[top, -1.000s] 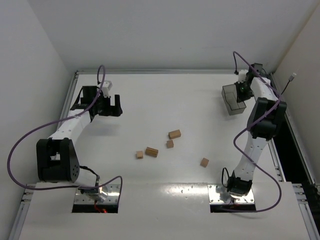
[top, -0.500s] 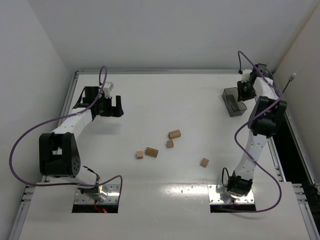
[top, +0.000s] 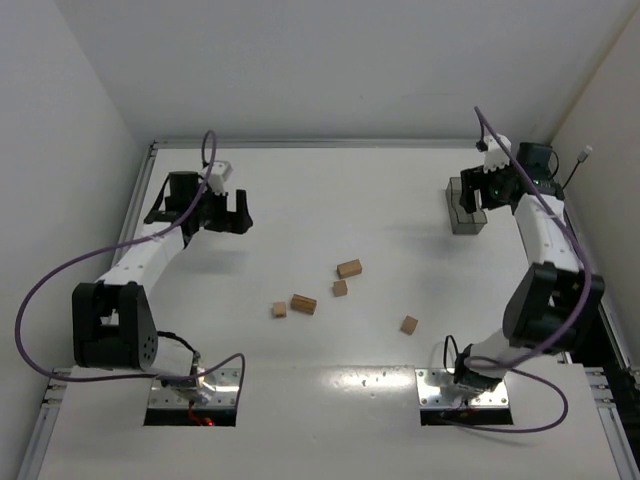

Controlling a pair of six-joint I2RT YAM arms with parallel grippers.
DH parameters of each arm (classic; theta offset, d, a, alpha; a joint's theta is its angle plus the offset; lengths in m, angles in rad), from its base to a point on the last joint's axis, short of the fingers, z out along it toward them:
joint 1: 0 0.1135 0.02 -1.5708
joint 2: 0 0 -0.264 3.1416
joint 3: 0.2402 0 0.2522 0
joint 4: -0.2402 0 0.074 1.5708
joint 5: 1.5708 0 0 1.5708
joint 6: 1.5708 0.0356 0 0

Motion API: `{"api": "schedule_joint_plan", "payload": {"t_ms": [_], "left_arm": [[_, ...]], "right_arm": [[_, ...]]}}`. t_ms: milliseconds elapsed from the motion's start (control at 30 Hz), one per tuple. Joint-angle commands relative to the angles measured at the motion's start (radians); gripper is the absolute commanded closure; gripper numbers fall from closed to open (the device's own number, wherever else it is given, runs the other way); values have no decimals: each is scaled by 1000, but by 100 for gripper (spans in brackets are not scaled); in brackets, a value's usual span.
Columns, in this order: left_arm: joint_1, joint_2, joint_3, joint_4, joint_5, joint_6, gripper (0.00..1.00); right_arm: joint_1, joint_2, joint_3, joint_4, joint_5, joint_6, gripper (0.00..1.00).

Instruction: Build the wood block tower

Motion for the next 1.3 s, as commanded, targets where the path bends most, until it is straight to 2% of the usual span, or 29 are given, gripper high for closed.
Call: {"api": "schedule_joint_plan", "payload": {"t_ms": [0,33,67,100,133,200,233,367,467,600,800,1000,1267], "left_arm": [[-103,-67,29,-26,102,95,0],[-138,-67,40,-51,112,136,0],[-180,-67,50,-102,121,162,3],[-232,-67,61,-128,109,184,5],[-360,-55,87,-149,80,217,7],[-488,-19,110,-189,-3,248,11],[-605,-3,120,-199,-40,248,11],[-805,96,156,-176,-190,248,16],[-878,205,217,-157,-261,258,17],[-889,354,316,-171,-312,279,17],[-889,468,425,-137,-321,290,17],[-889,551,469,-128,-341,319,19],[-857,624,479,-125,-320,319,35]], "right_arm": [[45,-120,-6,19,-145,-79,24],[45,-129,8,-22,-173,-91,18],[45,-140,31,-86,-227,-91,5],[45,-140,31,-105,-246,-91,2],[45,-150,31,-122,-269,-91,2],[45,-169,22,-138,-314,-74,2],[45,-196,10,-138,-323,-65,2],[45,-270,-71,-119,-332,-34,2],[35,-289,-107,-109,-332,-34,2],[35,-334,-130,-109,-332,-34,2],[35,-356,-150,-109,-352,-25,2],[26,-365,-150,-109,-352,-25,2],[17,-336,-130,-141,-343,-45,2]]}}
